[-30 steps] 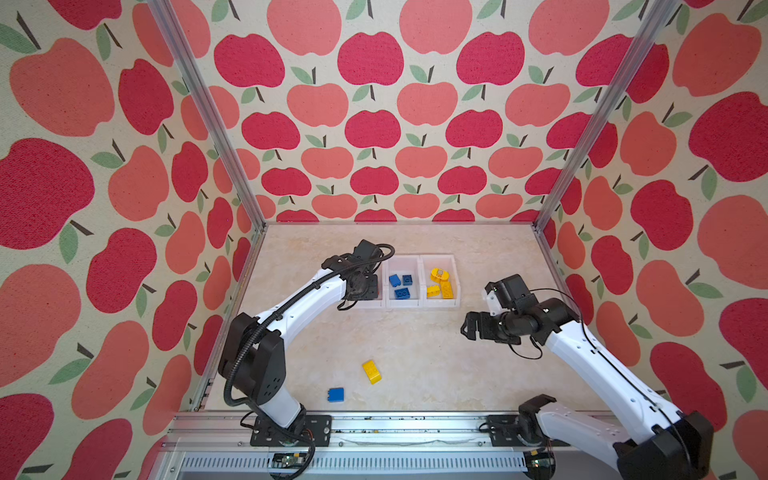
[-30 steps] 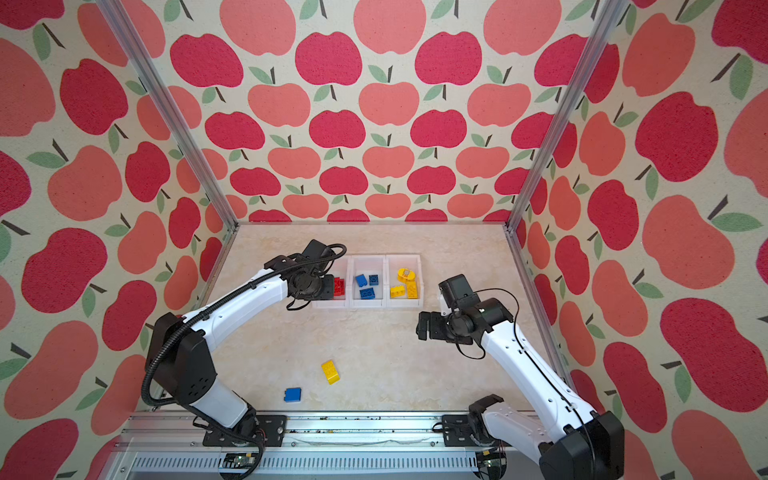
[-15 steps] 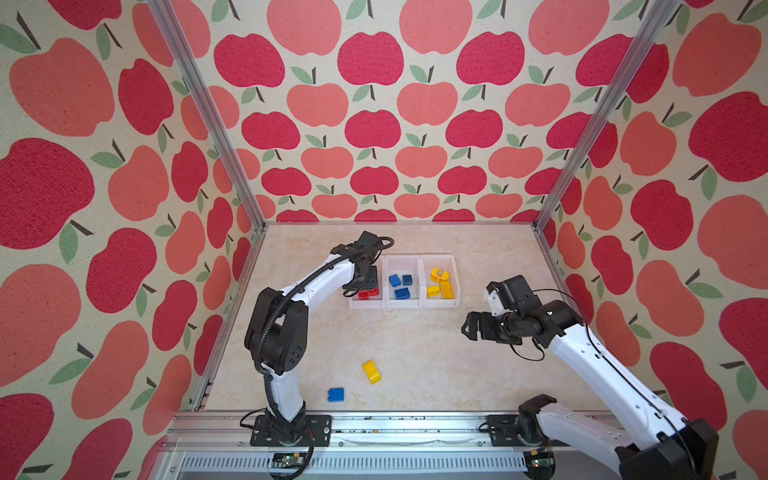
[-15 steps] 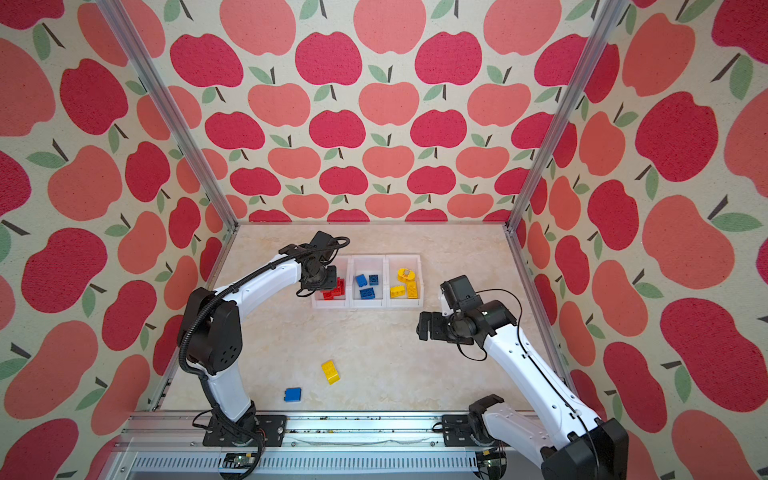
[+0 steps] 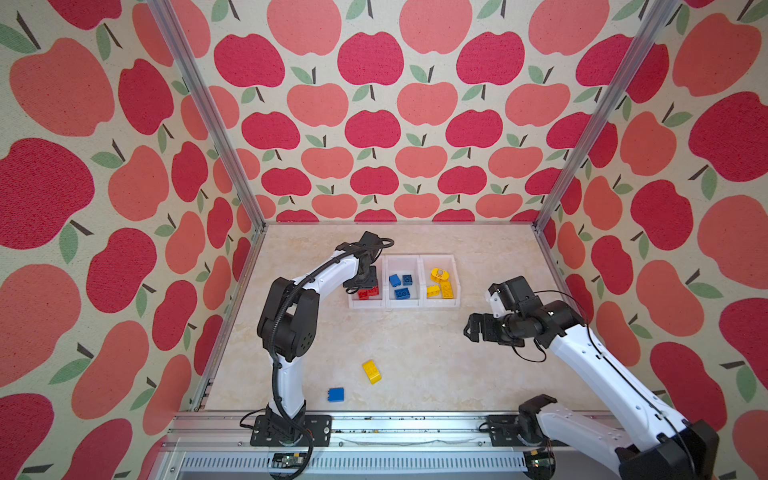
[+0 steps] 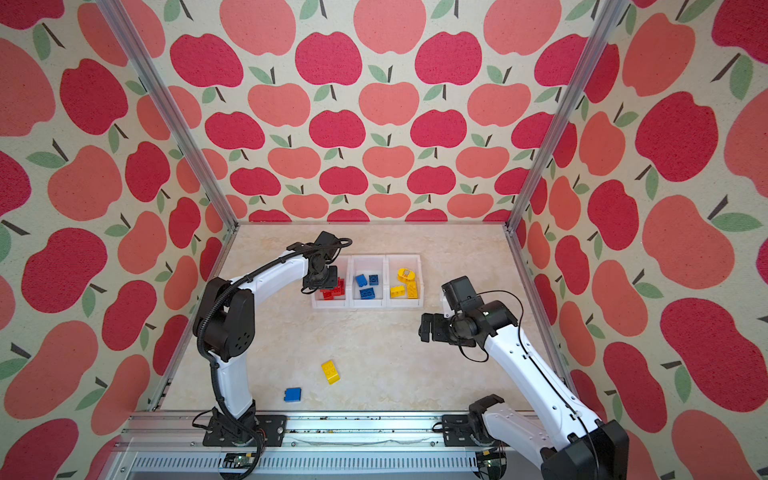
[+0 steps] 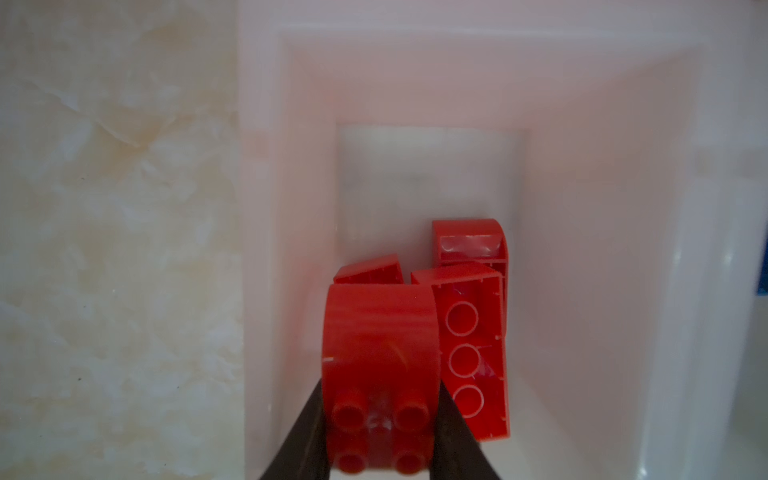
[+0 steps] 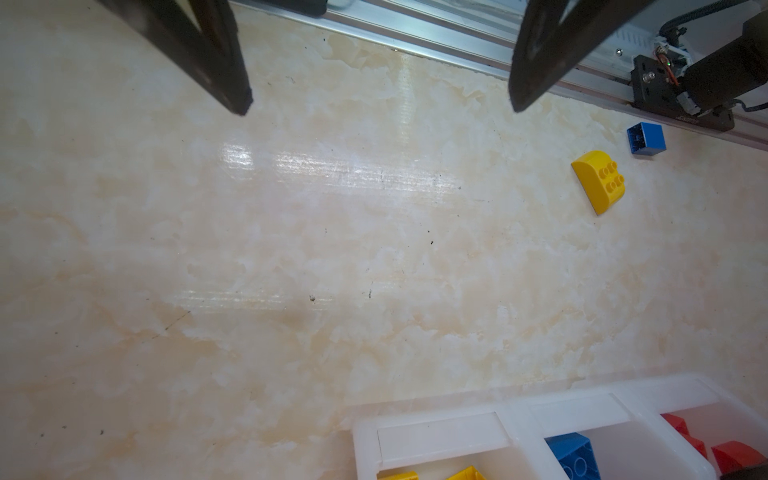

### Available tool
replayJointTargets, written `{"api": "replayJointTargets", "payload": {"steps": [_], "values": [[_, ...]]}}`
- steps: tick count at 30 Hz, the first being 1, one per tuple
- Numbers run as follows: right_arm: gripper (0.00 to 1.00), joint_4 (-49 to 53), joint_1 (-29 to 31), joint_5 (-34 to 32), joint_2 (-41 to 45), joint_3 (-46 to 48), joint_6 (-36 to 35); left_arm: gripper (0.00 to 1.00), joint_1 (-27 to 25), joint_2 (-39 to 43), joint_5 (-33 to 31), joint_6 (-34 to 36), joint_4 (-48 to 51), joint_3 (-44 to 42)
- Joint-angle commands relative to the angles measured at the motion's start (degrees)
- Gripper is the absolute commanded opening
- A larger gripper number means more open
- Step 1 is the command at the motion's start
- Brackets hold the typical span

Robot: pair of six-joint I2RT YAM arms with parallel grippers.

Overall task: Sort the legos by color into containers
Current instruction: 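Open the left gripper to drop the red brick into the compartment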

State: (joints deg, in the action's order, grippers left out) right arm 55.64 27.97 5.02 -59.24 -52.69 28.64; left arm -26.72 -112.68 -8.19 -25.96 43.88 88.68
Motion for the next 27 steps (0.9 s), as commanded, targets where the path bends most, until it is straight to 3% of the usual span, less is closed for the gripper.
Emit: {"api": "replayJointTargets", "payload": {"steps": [1,13,27], "values": [[0.99,1.7,-0.3,-0.4,-0.1,-0.8,0.2,0.19,0.3,-1.6,-1.9,0.6,0.2,2.2],[0.99,1.1,-0.3,0.2,-3.0,-2.7,-0.4,0.46,0.3,-1.9,-2.9,1.0,0.8,3.9],[0.99,1.1,-0.3,0.8,-4.0,-3.7,-0.7,0.54,0.1,1.1,-1.5,0.6,0.3,4.1]]}}
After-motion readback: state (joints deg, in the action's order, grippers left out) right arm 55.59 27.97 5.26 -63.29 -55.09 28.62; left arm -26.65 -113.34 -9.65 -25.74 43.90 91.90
